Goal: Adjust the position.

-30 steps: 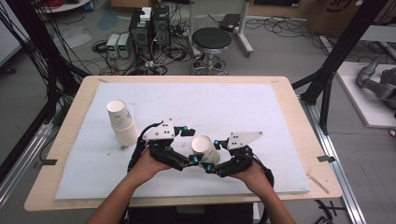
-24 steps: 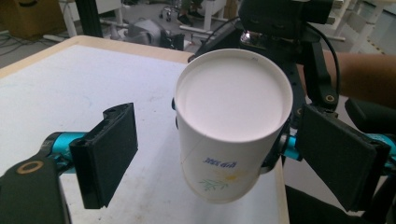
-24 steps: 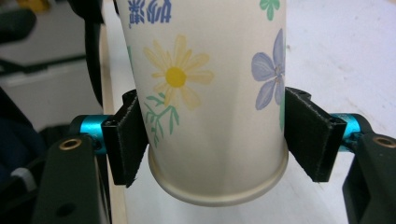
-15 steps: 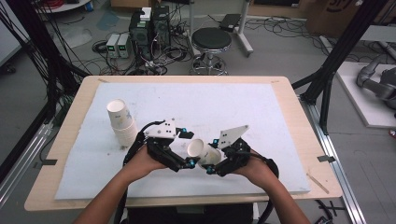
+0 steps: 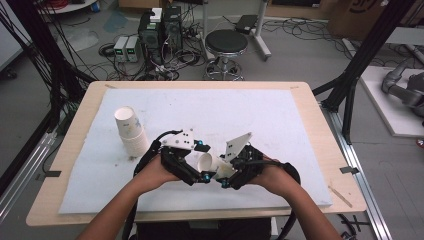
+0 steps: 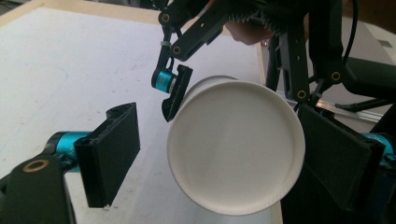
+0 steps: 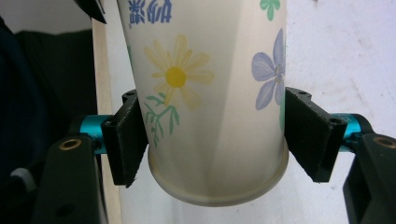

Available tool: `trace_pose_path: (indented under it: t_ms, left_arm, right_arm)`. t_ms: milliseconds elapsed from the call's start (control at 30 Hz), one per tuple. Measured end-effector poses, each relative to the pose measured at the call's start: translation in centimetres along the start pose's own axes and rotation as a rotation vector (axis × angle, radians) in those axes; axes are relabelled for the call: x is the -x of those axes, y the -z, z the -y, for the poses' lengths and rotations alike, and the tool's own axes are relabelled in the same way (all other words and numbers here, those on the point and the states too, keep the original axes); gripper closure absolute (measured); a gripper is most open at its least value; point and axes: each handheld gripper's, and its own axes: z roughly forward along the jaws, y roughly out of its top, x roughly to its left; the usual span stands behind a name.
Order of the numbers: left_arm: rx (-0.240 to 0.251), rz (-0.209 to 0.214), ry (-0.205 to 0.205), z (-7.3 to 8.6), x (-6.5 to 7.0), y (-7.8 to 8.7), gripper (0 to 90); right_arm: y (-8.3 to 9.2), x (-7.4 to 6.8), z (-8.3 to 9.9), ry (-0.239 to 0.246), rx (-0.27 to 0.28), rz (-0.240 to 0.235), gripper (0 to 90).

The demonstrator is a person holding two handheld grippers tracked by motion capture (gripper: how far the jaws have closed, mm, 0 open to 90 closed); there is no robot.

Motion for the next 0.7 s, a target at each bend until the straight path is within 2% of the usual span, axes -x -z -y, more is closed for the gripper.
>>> trace_pose_path:
  t_ms: [100,167,200,267,367,500,567,633,700]
  left_arm:
    - [-0.027,0.015,-0.007,0.06,-0.02,-0.21,18.7]
    - [-0.030,0.023,-0.005,0.10,-0.01,-0.31,20.9]
    - [-0.043,0.021,-0.010,0.07,-0.01,-0.33,21.3]
    - [-0.048,0.025,-0.007,0.09,-0.05,-0.42,23.0]
    - [-0.059,0.033,-0.004,0.17,-0.17,-0.63,25.3]
    - [-0.065,0.054,-0.010,0.20,-0.16,-0.85,31.1]
    - [-0.069,0.049,-0.027,0.17,-0.10,-0.88,34.2]
    - [-0.063,0.043,-0.019,0.18,-0.13,-0.87,34.5]
    - [-0.056,0.028,-0.016,0.28,-0.19,-0.81,35.1]
  right_arm:
    - [-0.07,-0.08,-0.33,0.016,-0.042,-0.001,28.5]
    - [-0.08,-0.12,-0.41,0.020,-0.051,0.002,28.5]
    - [-0.17,-0.21,-0.64,0.032,-0.081,0.003,28.4]
    - [-0.25,-0.24,-0.75,0.037,-0.105,0.002,28.5]
    - [-0.37,-0.32,-0.78,0.035,-0.123,0.003,28.4]
    - [-0.36,-0.32,-0.76,0.033,-0.124,0.005,28.4]
    - [-0.29,-0.29,-0.68,0.039,-0.122,0.006,28.3]
    - [-0.25,-0.24,-0.49,0.049,-0.106,0.015,25.5]
    - [-0.13,-0.13,-0.18,0.025,-0.072,0.023,20.6]
